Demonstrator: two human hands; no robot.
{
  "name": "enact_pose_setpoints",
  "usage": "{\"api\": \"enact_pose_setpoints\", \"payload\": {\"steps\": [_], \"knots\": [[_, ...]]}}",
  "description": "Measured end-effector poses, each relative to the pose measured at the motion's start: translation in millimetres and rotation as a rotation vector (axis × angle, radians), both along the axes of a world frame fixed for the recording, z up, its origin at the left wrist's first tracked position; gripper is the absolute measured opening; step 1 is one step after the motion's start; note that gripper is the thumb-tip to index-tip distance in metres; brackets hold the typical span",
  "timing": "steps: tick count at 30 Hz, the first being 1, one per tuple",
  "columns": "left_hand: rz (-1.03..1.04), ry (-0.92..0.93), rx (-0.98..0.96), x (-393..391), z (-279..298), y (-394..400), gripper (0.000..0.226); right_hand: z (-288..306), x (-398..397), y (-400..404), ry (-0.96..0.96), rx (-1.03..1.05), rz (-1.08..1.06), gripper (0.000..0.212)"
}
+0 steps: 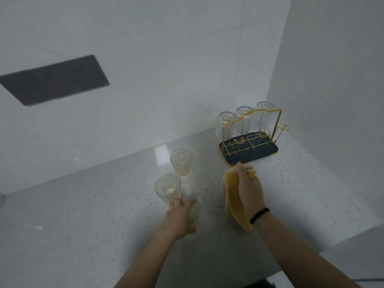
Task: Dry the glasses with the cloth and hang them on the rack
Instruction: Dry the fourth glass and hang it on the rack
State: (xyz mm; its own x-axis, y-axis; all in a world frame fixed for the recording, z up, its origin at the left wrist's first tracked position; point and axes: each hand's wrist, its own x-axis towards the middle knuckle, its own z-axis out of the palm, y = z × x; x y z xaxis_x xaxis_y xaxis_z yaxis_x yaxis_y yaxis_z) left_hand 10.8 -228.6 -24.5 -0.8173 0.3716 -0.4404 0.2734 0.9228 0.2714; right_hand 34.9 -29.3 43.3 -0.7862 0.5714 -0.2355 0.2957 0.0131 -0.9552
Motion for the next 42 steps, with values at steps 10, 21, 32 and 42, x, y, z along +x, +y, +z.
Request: {"api": "enact_pose_setpoints", "payload": {"steps": [10, 21, 32, 42], "knots": [[0.182, -0.004, 0.448, -26, 40, -3, 0.083, 9, 13, 1, -0.141, -0.219, 0.183, 0.073], [0.478, -0.409, 1.465, -28, 132, 58, 0.104, 56, 26, -7, 0.284, -0.114, 0.402, 0.060], [0.163, -0.437, 1.326, -5, 168, 103, 0.065, 83, 28, 0, 0.423, -0.050, 0.219, 0.059], [0.224, -0.470, 1.299, 2, 171, 114, 0.048, 94, 18, 29, 0.206, -0.506, 0.113, 0.069]]}}
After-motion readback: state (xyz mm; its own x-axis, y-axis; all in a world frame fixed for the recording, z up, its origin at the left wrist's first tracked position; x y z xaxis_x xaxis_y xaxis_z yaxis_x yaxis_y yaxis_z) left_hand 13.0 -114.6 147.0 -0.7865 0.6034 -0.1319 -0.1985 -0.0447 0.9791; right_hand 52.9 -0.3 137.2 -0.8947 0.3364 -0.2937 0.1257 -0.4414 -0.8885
